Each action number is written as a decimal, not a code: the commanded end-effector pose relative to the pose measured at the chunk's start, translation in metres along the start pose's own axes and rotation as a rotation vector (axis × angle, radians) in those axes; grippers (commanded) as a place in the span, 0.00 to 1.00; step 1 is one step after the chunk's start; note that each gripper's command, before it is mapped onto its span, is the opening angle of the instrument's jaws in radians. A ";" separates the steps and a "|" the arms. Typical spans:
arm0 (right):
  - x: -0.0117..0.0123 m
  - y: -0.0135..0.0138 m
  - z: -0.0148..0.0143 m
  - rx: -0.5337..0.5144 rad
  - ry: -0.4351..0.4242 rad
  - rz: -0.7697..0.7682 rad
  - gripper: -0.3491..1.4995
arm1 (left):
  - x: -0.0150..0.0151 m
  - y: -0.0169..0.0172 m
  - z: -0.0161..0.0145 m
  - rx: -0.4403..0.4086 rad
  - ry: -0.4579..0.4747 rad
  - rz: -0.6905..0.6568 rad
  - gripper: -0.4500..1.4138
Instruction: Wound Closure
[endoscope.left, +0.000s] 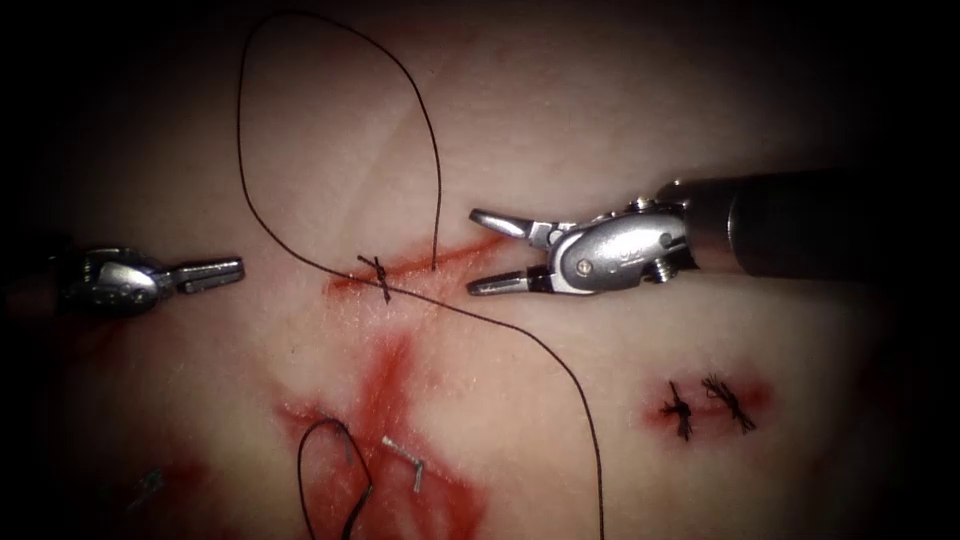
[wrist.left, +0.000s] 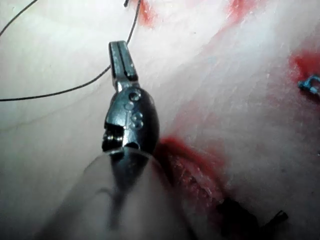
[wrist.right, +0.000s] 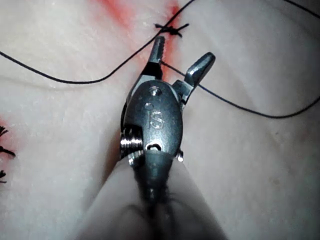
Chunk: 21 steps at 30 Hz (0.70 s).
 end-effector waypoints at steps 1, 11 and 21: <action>-0.0009 0.0003 -0.0002 -0.014 -0.013 0.002 0.99 | -0.0009 -0.0006 -0.0001 0.023 -0.031 -0.007 0.00; -0.0014 0.0003 0.0000 -0.036 -0.038 0.001 0.99 | -0.0050 -0.0036 -0.0038 0.060 -0.411 -0.057 0.21; -0.0011 -0.0002 0.0004 -0.040 -0.041 0.001 0.99 | -0.0091 -0.0012 -0.0016 0.016 -0.434 -0.125 0.62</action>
